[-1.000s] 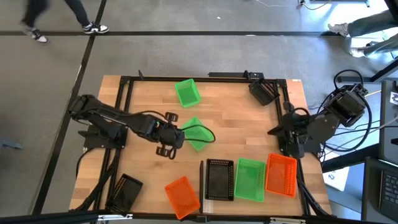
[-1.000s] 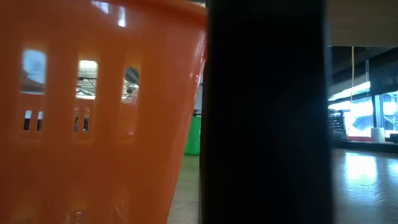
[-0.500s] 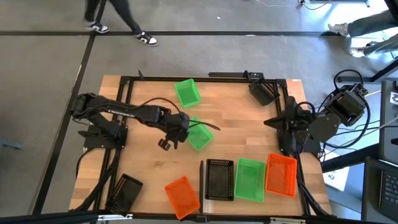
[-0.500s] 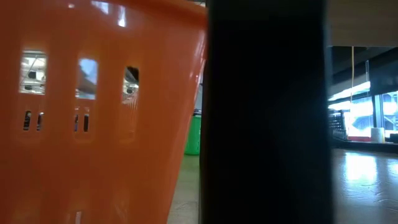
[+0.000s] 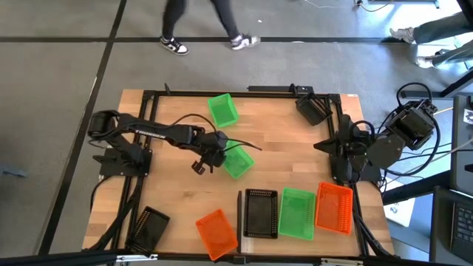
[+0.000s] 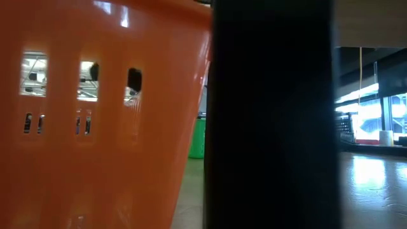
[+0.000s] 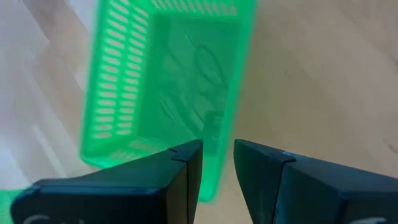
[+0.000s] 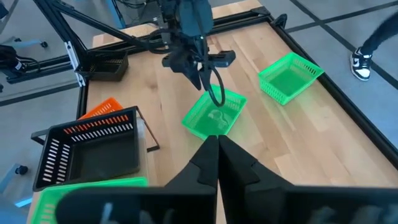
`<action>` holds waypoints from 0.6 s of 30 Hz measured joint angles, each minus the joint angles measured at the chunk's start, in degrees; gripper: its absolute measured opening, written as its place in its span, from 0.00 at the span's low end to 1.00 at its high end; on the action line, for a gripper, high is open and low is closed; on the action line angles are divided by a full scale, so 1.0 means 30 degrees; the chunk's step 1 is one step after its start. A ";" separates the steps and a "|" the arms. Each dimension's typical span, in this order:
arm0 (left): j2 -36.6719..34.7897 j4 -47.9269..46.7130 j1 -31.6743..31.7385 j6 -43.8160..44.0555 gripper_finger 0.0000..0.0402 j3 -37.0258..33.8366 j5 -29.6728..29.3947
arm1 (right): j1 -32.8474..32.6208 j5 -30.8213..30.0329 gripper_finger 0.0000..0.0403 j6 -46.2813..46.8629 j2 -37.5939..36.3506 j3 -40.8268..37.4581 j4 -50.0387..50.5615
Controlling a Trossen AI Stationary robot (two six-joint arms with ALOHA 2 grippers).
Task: Stack baskets on shelf by color
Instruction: Stack the bottom green bin on the green bin on the shelf
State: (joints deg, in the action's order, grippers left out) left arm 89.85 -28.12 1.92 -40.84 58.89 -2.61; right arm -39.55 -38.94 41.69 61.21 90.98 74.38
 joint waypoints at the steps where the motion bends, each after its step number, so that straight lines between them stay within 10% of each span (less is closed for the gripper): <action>1: 0.0147 0.0207 0.0064 -0.0064 0.21 0.0034 0.0000 | 0.0000 0.0000 0.00 -0.0040 0.0000 0.0000 -0.0005; 18: 0.2212 0.0966 0.0538 -0.2165 0.21 0.0017 0.0066 | -0.0001 0.0372 0.00 -0.0581 -0.0236 0.0000 0.0098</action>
State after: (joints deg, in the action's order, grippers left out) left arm 96.49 -25.22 3.53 -47.33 58.94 -2.42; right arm -39.55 -37.82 39.94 60.50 90.98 74.68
